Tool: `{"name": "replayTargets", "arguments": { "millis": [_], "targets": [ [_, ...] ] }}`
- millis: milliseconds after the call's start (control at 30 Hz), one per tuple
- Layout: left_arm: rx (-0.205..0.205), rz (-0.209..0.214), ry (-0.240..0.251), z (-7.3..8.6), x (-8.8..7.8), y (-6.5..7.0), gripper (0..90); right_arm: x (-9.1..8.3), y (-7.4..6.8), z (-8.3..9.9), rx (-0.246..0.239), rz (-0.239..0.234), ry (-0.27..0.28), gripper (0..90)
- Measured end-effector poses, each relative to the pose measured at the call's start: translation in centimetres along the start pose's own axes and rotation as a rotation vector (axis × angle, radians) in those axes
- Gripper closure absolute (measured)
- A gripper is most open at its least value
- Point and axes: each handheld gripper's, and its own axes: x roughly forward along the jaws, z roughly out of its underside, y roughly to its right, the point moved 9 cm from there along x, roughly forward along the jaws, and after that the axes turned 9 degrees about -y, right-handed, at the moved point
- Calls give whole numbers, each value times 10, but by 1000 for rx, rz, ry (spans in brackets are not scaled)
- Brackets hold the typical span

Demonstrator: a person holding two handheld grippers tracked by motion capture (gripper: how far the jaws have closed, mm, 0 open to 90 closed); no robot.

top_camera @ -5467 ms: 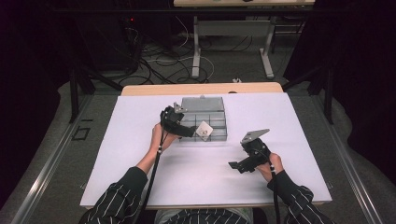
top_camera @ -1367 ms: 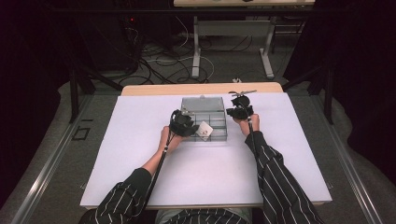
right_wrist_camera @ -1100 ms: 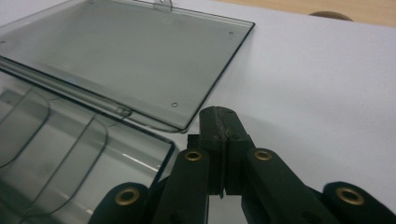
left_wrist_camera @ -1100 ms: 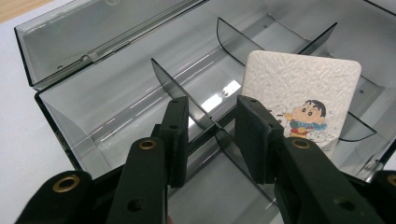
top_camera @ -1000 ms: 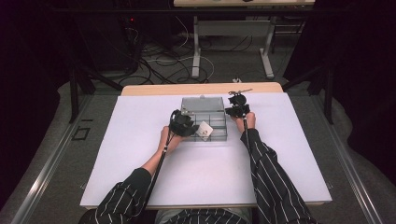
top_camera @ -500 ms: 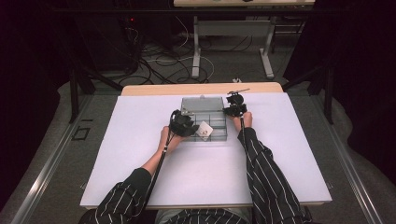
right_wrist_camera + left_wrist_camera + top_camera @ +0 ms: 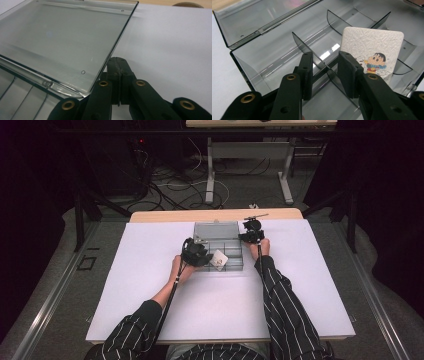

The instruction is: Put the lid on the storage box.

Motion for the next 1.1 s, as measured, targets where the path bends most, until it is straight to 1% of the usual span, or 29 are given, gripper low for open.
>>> {"name": "replayTargets", "arguments": {
  "millis": [33,67,133,200,233,267,300,333,433,600,633,700,733,800,833,967,1033,1067,1100],
  "targets": [
    [0,0,0,0,0,0,660,-1,-1,-1,7,0,0,900],
    [0,0,1,0,0,0,660,-1,0,-2,-4,1,3,900],
    [0,-1,2,0,0,0,661,-1,-1,-2,5,0,-1,900],
    [1,0,2,0,0,0,661,-1,-1,-2,-3,0,-2,900],
    [1,0,2,0,0,0,662,-1,0,-2,-10,0,3,900],
    [1,0,2,0,0,0,662,-1,-1,-3,1,-4,8,900],
    [2,0,2,0,0,0,662,-1,-1,-3,-2,-6,16,900],
    [1,0,3,0,0,0,662,-2,-1,-4,1,3,21,900],
    [4,-1,3,0,0,0,663,-4,-2,-5,12,-9,36,900],
    [7,-2,3,0,0,0,664,-9,-4,-9,11,-19,59,900],
    [2,-2,3,0,0,0,663,-11,-4,-10,5,-13,67,900],
    [8,-4,2,0,0,0,664,-14,-4,-12,-3,-12,77,900],
    [9,-4,2,0,0,0,664,-14,-4,-14,-17,-6,86,900],
    [9,-4,2,0,0,0,664,-17,-5,-15,-18,-1,86,900],
    [9,-4,2,0,0,0,664,-18,-5,-16,-30,-1,94,900],
    [10,-5,2,0,0,0,663,-21,-6,-16,-28,2,97,900],
    [10,-5,2,0,0,0,663,-22,-6,-17,-44,6,99,900],
    [10,-5,2,0,0,0,663,-22,-7,-18,-36,5,103,900],
    [10,-5,2,0,0,0,663,-23,-6,-18,-44,6,106,900]
  ]
}}
